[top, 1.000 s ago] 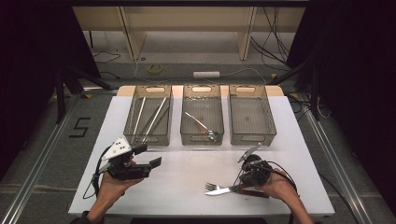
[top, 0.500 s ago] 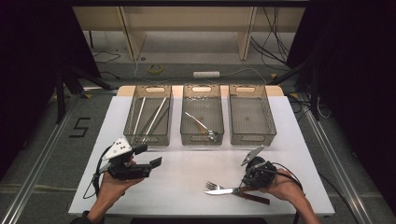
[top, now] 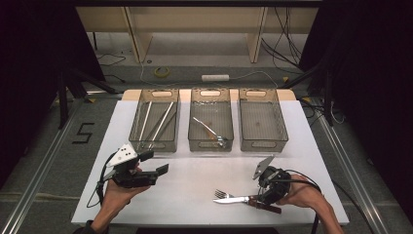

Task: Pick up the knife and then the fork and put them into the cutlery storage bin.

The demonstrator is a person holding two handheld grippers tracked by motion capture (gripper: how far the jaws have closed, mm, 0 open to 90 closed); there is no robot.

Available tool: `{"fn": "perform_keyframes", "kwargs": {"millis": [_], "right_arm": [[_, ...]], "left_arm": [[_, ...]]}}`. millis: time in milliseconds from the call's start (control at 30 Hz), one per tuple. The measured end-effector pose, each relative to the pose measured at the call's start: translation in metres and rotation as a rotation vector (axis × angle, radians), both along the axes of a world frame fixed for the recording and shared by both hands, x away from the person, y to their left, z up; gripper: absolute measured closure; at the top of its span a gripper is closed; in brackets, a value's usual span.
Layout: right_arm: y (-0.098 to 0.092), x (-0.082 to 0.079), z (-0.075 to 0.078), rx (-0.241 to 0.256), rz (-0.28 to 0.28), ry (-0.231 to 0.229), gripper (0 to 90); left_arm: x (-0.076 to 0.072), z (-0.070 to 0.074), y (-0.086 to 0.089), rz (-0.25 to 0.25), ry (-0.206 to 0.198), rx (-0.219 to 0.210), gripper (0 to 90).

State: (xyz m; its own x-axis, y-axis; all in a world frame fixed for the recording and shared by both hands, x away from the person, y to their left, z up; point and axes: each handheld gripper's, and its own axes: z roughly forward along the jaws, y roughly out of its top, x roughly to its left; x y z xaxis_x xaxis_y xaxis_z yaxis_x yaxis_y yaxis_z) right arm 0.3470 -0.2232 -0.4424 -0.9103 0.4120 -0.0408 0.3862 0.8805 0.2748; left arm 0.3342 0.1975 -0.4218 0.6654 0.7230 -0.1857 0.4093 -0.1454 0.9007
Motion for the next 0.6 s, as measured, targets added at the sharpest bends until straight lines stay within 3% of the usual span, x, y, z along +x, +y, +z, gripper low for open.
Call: {"fn": "perform_keyframes", "kwargs": {"millis": [167, 233, 367, 600], "right_arm": [[0.001, 0.001, -0.005, -0.026, 0.044, 0.009, 48.0], [0.002, 0.000, -0.006, -0.041, 0.029, 0.035, 48.9], [0.002, 0.002, -0.010, -0.028, 0.047, 0.029, 51.8], [0.007, 0.005, -0.013, -0.062, 0.070, 0.043, 57.9]], "left_arm": [[0.000, 0.000, 0.000, 0.000, 0.000, 0.002, 21.1], [0.000, 0.000, 0.000, -0.001, 0.000, 0.002, 21.1], [0.001, 0.000, 0.000, -0.001, 0.000, 0.003, 21.1], [0.000, 0.000, 0.000, -0.001, -0.001, 0.006, 21.1]]}}
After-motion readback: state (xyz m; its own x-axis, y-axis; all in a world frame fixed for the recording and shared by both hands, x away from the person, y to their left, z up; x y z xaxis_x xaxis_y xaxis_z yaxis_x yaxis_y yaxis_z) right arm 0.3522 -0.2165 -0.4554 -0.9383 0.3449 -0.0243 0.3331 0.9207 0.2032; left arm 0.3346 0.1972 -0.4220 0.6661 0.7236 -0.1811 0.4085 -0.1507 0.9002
